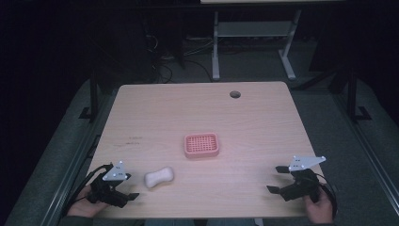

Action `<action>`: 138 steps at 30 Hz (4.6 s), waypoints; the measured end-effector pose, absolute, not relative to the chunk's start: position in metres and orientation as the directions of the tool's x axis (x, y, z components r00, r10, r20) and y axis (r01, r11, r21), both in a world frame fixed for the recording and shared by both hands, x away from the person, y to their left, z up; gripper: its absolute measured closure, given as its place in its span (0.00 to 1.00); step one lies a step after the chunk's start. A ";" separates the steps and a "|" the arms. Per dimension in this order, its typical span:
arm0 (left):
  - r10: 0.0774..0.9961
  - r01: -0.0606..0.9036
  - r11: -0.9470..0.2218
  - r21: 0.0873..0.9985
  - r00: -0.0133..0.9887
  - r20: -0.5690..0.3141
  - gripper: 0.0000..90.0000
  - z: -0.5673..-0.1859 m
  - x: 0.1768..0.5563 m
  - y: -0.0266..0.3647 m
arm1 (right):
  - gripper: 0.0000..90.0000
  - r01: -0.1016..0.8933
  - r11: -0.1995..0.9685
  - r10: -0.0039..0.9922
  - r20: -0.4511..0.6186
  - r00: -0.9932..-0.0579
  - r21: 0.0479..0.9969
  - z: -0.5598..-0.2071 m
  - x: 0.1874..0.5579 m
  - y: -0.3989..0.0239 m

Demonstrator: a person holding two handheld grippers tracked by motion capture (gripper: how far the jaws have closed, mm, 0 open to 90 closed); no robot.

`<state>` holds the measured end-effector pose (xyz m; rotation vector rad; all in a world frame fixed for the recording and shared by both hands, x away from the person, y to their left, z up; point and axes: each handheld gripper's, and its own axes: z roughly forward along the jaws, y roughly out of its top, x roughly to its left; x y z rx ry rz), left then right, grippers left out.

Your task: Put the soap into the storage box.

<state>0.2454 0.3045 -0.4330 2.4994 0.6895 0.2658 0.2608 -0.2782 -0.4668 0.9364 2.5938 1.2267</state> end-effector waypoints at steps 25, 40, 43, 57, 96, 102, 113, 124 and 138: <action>0.482 0.372 -0.758 0.536 0.873 0.076 0.27 -0.434 0.253 0.285 | 0.16 0.473 0.491 0.570 0.141 -0.810 0.732 -0.466 0.263 -0.276; 0.464 0.353 -0.767 0.535 0.882 0.082 0.27 -0.433 0.257 0.276 | 0.16 0.469 0.495 0.565 0.139 -0.813 0.732 -0.466 0.264 -0.276; 0.460 0.350 -0.768 0.536 0.884 0.083 0.27 -0.433 0.258 0.274 | 0.16 0.469 0.494 0.564 0.140 -0.814 0.732 -0.466 0.264 -0.276; 0.444 0.336 -0.775 0.536 0.892 0.084 0.27 -0.433 0.263 0.263 | 0.16 0.466 0.498 0.560 0.138 -0.817 0.731 -0.466 0.265 -0.275; 0.404 0.322 -0.789 0.524 0.913 0.047 0.27 -0.439 0.290 0.239 | 0.16 0.469 0.508 0.556 0.141 -0.819 0.722 -0.466 0.267 -0.270; 0.396 0.320 -0.791 0.521 0.917 0.039 0.28 -0.440 0.293 0.236 | 0.16 0.469 0.507 0.557 0.141 -0.819 0.723 -0.466 0.267 -0.270; 0.384 0.320 -0.795 0.516 0.923 0.017 0.35 -0.443 0.297 0.233 | 0.16 0.465 0.509 0.554 0.138 -0.821 0.724 -0.467 0.267 -0.270; 0.370 0.321 -0.809 0.492 0.929 0.003 0.45 -0.447 0.302 0.229 | 0.16 0.464 0.508 0.554 0.137 -0.821 0.726 -0.466 0.267 -0.270; 0.361 0.315 -0.811 0.493 0.933 -0.003 0.51 -0.448 0.302 0.228 | 0.16 0.464 0.508 0.555 0.136 -0.821 0.726 -0.466 0.267 -0.270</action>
